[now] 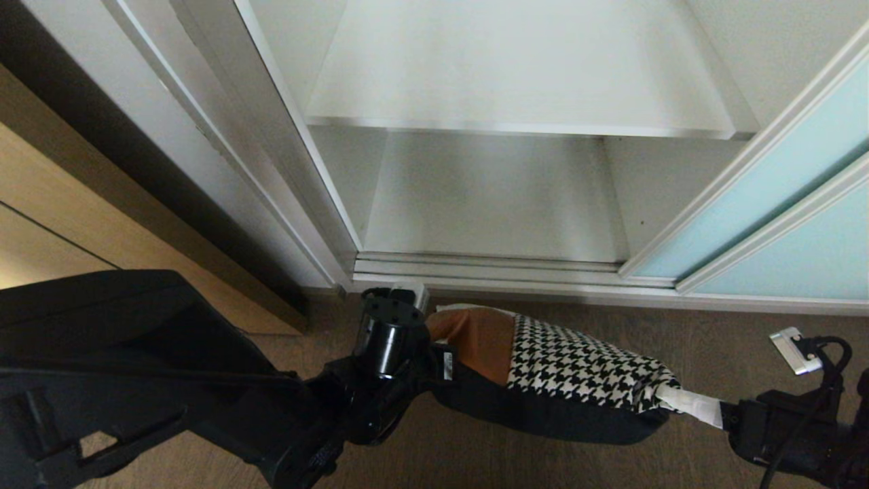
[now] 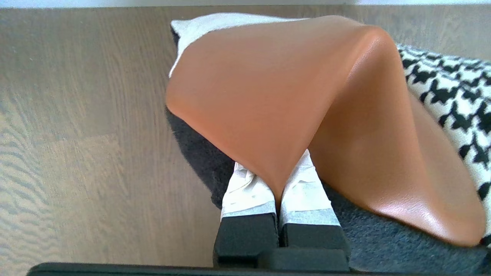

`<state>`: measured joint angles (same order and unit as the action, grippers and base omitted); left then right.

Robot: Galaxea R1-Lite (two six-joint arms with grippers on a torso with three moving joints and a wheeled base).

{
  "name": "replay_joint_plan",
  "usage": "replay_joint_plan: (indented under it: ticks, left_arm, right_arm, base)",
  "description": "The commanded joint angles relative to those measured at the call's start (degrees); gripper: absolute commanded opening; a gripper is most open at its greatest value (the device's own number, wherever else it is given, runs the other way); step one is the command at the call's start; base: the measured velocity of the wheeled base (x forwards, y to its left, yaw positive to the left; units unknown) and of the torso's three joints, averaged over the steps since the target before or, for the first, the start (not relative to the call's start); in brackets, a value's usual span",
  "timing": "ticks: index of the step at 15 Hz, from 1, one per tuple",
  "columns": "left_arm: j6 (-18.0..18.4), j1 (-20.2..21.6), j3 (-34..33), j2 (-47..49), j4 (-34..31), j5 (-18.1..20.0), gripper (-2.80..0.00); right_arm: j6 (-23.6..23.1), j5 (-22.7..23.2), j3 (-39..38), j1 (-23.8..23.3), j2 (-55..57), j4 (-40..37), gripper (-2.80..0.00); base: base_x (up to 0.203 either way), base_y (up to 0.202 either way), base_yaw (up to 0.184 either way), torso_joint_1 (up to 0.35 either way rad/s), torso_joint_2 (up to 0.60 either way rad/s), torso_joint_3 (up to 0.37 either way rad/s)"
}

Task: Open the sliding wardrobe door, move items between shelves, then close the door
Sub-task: Place the pillow on the higher shelf

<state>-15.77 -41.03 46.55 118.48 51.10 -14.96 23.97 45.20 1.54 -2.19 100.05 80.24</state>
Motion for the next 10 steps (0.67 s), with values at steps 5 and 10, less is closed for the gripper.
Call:
replay_joint_plan:
  ticks: [5, 10]
  left_arm:
    - [1.17, -0.10, -2.19, -2.64, 0.50, 0.19, -2.80]
    - [2.05, -0.11, -0.72, -2.90, 0.05, 0.28, -2.80]
  right_arm:
    - [0.02, 0.24, -0.04, 0.17, 0.06, 0.45, -2.80]
    - [0.11, 0.24, -0.04, 0.17, -0.19, 0.45, -2.80]
  base:
    - [0.000, 0.000, 0.000, 0.000, 0.00, 0.000]
    - [0.000, 0.000, 0.000, -0.001, 0.00, 0.011]
